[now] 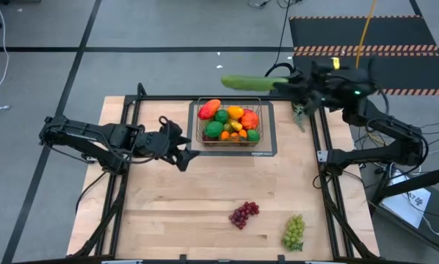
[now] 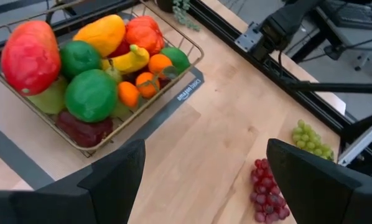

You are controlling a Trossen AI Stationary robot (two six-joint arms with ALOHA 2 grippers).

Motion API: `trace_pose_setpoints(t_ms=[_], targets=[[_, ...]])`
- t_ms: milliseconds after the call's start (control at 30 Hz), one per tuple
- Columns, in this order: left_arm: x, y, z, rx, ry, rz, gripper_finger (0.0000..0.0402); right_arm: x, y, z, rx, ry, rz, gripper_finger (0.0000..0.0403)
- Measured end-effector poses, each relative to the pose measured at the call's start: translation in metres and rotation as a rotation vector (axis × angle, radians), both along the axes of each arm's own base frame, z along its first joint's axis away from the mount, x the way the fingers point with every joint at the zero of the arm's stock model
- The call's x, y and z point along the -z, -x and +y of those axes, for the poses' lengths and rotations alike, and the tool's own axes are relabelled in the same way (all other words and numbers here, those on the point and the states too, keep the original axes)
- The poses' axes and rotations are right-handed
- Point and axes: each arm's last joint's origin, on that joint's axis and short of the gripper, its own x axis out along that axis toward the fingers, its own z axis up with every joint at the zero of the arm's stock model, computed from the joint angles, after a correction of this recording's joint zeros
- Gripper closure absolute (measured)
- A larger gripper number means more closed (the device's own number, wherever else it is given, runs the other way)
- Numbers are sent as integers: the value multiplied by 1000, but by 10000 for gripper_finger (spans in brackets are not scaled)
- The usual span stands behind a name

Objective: Build produce basket
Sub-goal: Put the green cucumber into the brown wire basket

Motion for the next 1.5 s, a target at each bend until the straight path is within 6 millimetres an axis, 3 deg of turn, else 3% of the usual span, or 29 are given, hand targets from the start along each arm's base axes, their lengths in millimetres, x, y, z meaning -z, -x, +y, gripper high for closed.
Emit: trace_pose_setpoints(t_ms=[333,867,1133,1500], targets=[[0,0,1,-65,53,-25,66,50,-29,-40,129,-69,385,275],[1,-2,4,-148,23,-37,66,133,-65,-121,238,-31,745,275],[6,-8,2,-144,44,-17,66,180,-72,-130,151,-108,845,275],[14,-18,-3,-115,83,1,66,203,-70,-133,216,-87,822,275]])
